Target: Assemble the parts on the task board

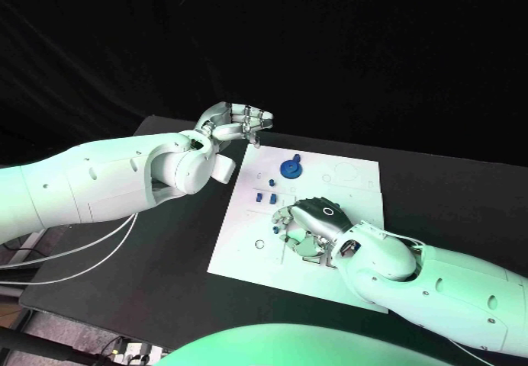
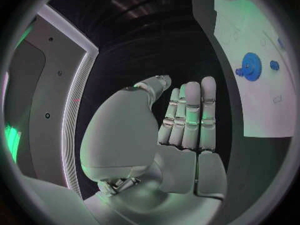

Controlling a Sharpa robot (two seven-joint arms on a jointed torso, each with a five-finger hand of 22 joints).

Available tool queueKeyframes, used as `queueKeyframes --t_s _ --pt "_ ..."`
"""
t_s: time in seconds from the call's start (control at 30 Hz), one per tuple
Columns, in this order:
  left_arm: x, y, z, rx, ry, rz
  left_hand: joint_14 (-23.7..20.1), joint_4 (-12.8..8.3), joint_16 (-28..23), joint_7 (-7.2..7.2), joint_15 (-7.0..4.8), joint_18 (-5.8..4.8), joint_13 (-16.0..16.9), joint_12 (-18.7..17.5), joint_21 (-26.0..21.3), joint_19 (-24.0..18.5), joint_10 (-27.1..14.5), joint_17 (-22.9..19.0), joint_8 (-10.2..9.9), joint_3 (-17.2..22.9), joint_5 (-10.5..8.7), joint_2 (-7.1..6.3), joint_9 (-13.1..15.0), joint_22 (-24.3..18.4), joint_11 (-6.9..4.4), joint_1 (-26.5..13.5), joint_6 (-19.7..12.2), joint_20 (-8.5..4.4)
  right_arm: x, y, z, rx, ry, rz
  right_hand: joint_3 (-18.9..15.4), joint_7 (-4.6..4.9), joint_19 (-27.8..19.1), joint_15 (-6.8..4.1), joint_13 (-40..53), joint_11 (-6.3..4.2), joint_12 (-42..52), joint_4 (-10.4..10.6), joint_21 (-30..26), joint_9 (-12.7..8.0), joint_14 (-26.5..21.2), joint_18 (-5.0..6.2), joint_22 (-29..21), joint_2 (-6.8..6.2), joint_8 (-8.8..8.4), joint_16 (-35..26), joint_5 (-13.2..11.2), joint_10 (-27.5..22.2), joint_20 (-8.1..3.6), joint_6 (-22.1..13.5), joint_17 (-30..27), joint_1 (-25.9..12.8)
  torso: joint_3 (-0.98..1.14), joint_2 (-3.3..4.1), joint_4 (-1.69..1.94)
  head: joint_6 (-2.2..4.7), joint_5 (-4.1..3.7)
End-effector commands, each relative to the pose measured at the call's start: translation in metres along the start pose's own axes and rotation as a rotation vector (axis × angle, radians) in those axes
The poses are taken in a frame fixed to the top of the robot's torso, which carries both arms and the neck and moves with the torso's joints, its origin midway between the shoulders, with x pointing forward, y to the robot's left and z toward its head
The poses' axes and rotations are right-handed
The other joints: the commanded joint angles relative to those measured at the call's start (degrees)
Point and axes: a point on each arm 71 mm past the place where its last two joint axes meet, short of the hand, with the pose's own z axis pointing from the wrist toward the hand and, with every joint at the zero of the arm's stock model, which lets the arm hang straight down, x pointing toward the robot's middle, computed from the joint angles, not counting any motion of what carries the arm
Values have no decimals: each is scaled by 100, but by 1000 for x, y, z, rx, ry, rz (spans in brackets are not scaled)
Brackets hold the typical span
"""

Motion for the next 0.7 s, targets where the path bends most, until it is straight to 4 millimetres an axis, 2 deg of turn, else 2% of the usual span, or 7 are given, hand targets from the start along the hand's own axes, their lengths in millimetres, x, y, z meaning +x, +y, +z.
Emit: queueKeyframes --t_s 0.03,0.17,0.3,0.4,0.43,0.53,0.7 --pt "2 -1 0 5 14 -3 -37 -4 -13 14 14 30 7 29 -32 -30 -56 -8 15 32 10 -36 -2 -7 13 15 -20 31 -7 0 -3 4 -38 -10 -30 9 258 19 5 -10 18 -3 -32 -7 177 19 1129 -46 -36 -22 9 -2 20 -49 -3 -31 -2 1 -1 6 -11" --pt "1 -1 0 4 14 -3 -37 -4 -13 14 14 30 7 29 -32 -30 -56 -8 15 32 10 -36 -2 -7 13 15 -20 31 -21 -4 -12 15 -64 -7 -38 10 264 13 10 -17 41 8 -22 1 163 17 1133 -28 -25 -55 19 29 15 -20 -85 -37 -2 2 -1 19 -35" --pt "1 -1 0 4 16 -4 -38 -5 -12 15 15 30 7 29 -33 -31 -62 -8 14 33 10 -37 -2 -8 14 15 -23 32 -45 -19 -22 54 -65 -9 -65 16 265 13 14 -11 68 28 -28 14 159 17 1131 -26 -6 -68 36 62 12 31 -122 -61 -7 -5 1 72 -122" --pt "0 -1 -1 4 15 -3 -38 -5 -12 15 15 30 7 29 -33 -31 -62 -8 14 33 10 -37 -2 -8 14 15 -23 32 -64 -34 -30 92 -51 -16 -109 29 259 23 11 5 73 56 -47 20 157 21 1122 -51 -1 -72 41 58 15 56 -136 -108 -11 -10 -13 105 -185" --pt "0 -1 -1 4 14 -3 -38 -5 -12 15 15 30 7 29 -33 -31 -62 -8 14 33 10 -37 -2 -8 14 15 -23 32 -71 -39 -32 103 -47 -24 -261 17 238 24 -1 -3 62 121 -104 22 156 34 1094 -139 -15 -69 174 1 18 56 -138 -220 -13 -12 -18 120 -210" --pt "-1 -1 -1 5 13 -2 -38 -5 -12 15 15 30 7 29 -33 -31 -62 -8 14 33 10 -37 -2 -8 14 15 -23 32 -85 -52 -38 128 -33 -50 -468 11 169 19 -43 11 -3 140 -273 19 143 71 1011 -177 -45 -90 246 -191 26 30 -189 -243 -5 -11 -36 169 -278" --pt "-2 -1 -2 4 13 -2 -40 -8 -11 15 16 30 7 31 -33 -32 -67 -9 15 35 10 -36 -2 -8 15 17 -24 32 -95 -68 -46 159 6 -82 -1112 -46 136 58 -133 46 -11 183 -403 15 134 96 948 -42 -103 -94 311 -470 43 21 -236 -38 2 -21 -62 214 -336"
